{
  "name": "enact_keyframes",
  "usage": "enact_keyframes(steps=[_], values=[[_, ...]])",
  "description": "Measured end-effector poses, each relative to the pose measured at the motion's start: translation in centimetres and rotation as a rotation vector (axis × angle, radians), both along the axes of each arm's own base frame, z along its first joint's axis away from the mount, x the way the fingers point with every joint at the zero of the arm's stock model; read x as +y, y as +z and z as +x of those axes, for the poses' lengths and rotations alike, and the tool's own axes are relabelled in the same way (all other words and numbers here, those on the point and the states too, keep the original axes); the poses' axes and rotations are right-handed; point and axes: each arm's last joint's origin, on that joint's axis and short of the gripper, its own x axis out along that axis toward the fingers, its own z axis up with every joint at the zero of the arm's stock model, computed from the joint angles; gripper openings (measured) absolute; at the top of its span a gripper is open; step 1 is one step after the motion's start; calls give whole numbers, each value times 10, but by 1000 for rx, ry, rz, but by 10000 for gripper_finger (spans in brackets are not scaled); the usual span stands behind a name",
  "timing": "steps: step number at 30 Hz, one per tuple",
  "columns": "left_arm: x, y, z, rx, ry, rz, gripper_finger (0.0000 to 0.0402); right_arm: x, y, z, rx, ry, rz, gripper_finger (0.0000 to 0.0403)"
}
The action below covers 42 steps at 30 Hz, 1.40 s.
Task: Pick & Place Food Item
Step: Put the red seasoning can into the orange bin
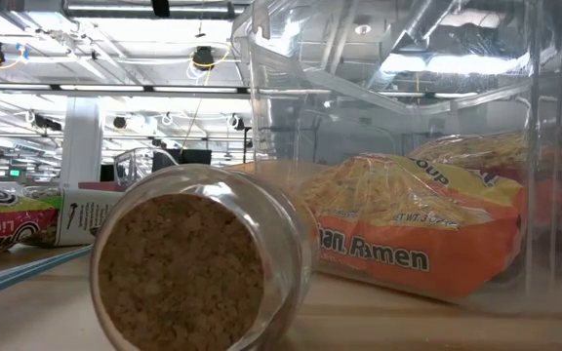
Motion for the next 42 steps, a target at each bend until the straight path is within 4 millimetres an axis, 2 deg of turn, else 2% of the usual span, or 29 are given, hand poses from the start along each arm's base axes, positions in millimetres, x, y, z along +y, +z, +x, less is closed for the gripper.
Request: enact_keyframes(steps=[16,23,26,37,42], values=[[0,0,0,1,0,2,99,-3,-28,-3,-12,17,2,358],[0,0,0,0,0,1,99,-3,-36,-3,-7,26,4,358],[0,0,0,0,0,0,99,0,-30,0,-42,26,42,358],[0,1,0,-10,0,-2,99,-2,-46,3,40,43,-57,358],[0,2,-1,-24,0,-4,99,-1,-52,7,86,41,-51,327]])
